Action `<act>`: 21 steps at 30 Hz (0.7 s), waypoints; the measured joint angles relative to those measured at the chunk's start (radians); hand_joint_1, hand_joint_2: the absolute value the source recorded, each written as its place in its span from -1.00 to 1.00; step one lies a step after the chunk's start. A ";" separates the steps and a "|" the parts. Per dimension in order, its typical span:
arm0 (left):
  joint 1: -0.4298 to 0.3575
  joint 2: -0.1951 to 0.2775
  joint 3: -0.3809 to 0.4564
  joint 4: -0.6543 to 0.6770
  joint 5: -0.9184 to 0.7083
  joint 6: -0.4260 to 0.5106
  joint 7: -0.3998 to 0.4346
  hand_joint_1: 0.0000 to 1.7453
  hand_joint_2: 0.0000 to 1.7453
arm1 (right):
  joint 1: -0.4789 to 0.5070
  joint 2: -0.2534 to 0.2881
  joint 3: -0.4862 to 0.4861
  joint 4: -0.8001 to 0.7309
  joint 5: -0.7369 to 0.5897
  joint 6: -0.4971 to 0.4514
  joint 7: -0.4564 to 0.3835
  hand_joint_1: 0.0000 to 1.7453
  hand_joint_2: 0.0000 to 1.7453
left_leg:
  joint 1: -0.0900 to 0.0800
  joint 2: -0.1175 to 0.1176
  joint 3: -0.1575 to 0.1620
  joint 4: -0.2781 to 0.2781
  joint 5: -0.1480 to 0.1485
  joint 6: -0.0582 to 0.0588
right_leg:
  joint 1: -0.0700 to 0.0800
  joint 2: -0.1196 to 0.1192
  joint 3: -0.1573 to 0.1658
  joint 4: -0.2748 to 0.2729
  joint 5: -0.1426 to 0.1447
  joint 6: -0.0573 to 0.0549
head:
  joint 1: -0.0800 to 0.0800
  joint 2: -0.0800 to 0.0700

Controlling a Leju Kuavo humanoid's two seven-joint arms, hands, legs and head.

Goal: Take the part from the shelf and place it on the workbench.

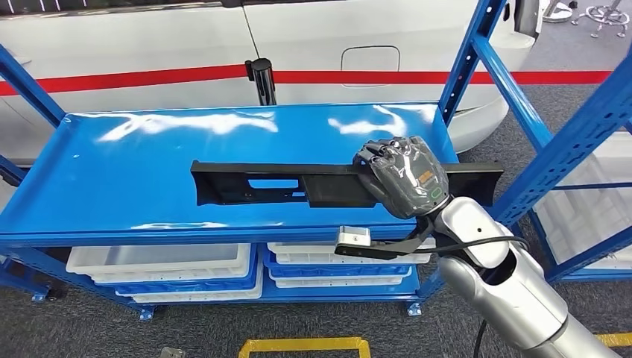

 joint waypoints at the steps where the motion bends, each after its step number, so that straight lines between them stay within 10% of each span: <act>1: 0.000 0.000 0.000 0.001 0.000 0.000 0.000 -1.00 1.00 | 0.003 0.000 -0.002 -0.001 0.000 -0.001 -0.002 0.94 1.00 | 0.003 0.000 -0.023 0.060 -0.043 -0.007 | 0.002 0.000 -0.006 0.000 0.004 -0.006 | -0.003 0.000; 4: 0.000 0.000 0.002 0.002 0.000 0.000 0.000 -1.00 1.00 | 0.015 0.000 -0.005 -0.002 0.001 -0.004 -0.004 0.94 1.00 | 0.010 0.000 -0.068 0.210 -0.114 -0.016 | 0.008 -0.001 -0.023 0.003 0.016 -0.018 | -0.005 0.000; 9: -0.002 0.001 0.006 0.003 0.000 0.004 0.000 -1.00 1.00 | 0.033 -0.001 -0.015 -0.007 0.009 -0.024 -0.007 0.94 1.00 | 0.005 -0.002 0.103 -0.048 -0.007 0.002 | 0.013 -0.001 -0.038 0.004 0.037 -0.005 | -0.004 0.000; 13: -0.002 0.002 0.008 0.003 0.000 0.005 0.000 -1.00 1.00 | 0.039 -0.002 -0.022 -0.012 0.013 -0.038 -0.011 0.94 1.00 | -0.004 -0.001 0.109 -0.090 0.016 0.020 | 0.014 -0.002 -0.044 -0.003 0.056 0.024 | -0.005 0.000; 18: -0.003 0.002 0.010 0.004 0.000 0.005 0.000 -1.00 1.00 | 0.048 -0.005 -0.028 -0.013 0.014 -0.041 -0.012 0.94 1.00 | -0.007 0.008 0.055 -0.099 0.072 0.047 | 0.015 -0.002 -0.128 0.234 -0.104 0.008 | 0.003 0.000; 21: -0.003 0.001 0.010 0.004 0.000 0.005 0.000 -1.00 1.00 | 0.057 -0.006 -0.028 -0.013 0.014 -0.041 -0.012 0.94 1.00 | -0.012 0.009 0.021 -0.095 0.095 0.046 | 0.016 -0.002 -0.083 0.254 -0.092 0.033 | 0.004 0.000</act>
